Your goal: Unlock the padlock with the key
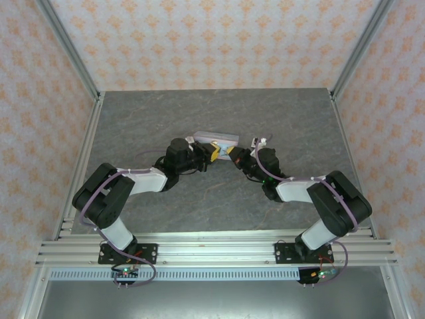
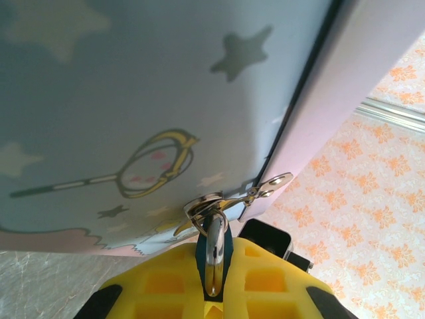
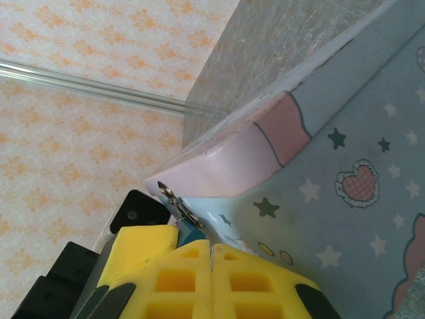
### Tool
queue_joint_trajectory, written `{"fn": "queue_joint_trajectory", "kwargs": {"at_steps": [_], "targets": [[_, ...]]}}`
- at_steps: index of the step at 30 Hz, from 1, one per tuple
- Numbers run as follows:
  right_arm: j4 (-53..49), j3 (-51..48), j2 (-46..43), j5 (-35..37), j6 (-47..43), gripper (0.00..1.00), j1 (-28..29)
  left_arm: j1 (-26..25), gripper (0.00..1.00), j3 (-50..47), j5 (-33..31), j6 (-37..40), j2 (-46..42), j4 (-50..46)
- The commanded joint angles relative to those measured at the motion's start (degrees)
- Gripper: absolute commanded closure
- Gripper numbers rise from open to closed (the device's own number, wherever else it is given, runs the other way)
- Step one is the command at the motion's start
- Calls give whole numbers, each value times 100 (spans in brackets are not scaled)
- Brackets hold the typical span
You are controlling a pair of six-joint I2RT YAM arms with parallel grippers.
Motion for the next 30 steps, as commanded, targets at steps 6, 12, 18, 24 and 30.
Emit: {"fn": "queue_joint_trajectory", "kwargs": {"at_steps": [6,12,18,24,30], "targets": [[297,256,102,-50,22,100,58,-40,100,-2,-126,147,-240,50],[309,303,145,-55,36,100,82,-46,100,7,-125,155,-248,34],[318,243,129,-38,36,100,102,-42,100,3,-134,164,-254,32],[284,68,-23,42,21,100,100,-41,100,3,-148,202,-269,-29],[194,-141,-229,112,-8,100,97,-47,100,-6,-152,213,-261,-46]]}}
